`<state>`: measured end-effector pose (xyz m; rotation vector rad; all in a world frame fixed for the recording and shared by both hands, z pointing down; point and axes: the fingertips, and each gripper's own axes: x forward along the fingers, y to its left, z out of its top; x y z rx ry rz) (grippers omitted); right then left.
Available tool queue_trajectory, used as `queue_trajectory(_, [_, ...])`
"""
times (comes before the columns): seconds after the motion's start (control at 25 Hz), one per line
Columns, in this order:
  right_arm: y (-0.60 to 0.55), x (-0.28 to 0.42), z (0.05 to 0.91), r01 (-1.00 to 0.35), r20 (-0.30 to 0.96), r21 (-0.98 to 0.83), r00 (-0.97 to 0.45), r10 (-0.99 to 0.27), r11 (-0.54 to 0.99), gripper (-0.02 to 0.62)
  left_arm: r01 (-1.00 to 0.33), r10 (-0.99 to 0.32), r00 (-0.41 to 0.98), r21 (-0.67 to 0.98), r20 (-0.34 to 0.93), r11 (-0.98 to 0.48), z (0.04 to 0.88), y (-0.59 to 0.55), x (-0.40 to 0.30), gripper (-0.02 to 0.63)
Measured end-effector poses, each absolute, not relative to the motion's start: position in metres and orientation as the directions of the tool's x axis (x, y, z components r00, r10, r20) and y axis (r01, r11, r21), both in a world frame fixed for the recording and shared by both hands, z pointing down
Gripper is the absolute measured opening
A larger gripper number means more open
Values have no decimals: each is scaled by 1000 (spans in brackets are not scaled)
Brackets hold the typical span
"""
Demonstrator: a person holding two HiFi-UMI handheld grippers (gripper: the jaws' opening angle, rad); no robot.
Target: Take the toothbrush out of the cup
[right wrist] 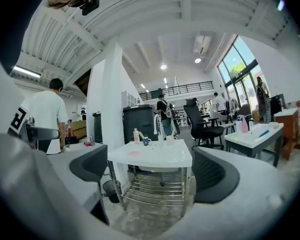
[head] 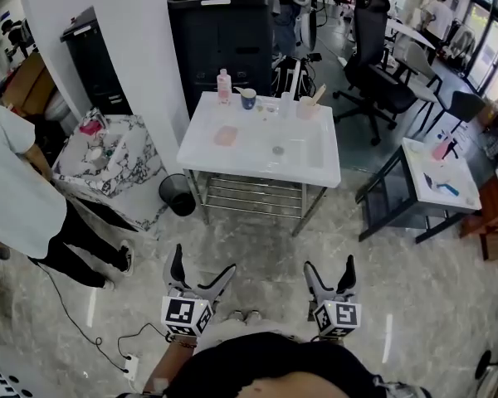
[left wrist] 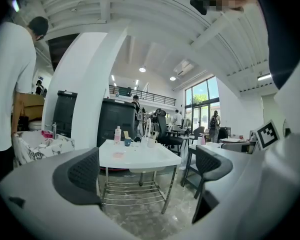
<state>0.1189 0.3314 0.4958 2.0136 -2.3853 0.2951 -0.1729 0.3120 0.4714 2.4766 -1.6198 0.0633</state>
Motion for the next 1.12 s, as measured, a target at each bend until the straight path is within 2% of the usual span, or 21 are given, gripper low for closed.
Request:
queue_trajectory(0.28, [318,126,502,-969,113,-128,-225,-968,210,512,-914,-906,402,113,135,-389,479,306,-157,568])
queue_trajectory(0.4, [311,124,500,-947,108,-187,-284,-953,261,509,-925,-916,378,99,135,-367,479,304,-157,568])
queue_trajectory(0.48, [308,121,497,-932,94,-213,-317,-944,292,495,-929,-918,369,75,145,-362,479,302,-158,568])
queue_trajectory(0.6, [302,115,492,-926,61,-161,-355,-933,342,466,-935,-922,354,66,156,-348,482,295,-161,568])
queue_trajectory(1.12, [217,122,491,-934,46,-161,-330,-943,319,452,-940,-932,340,54,124,-336,478,193,-165,568])
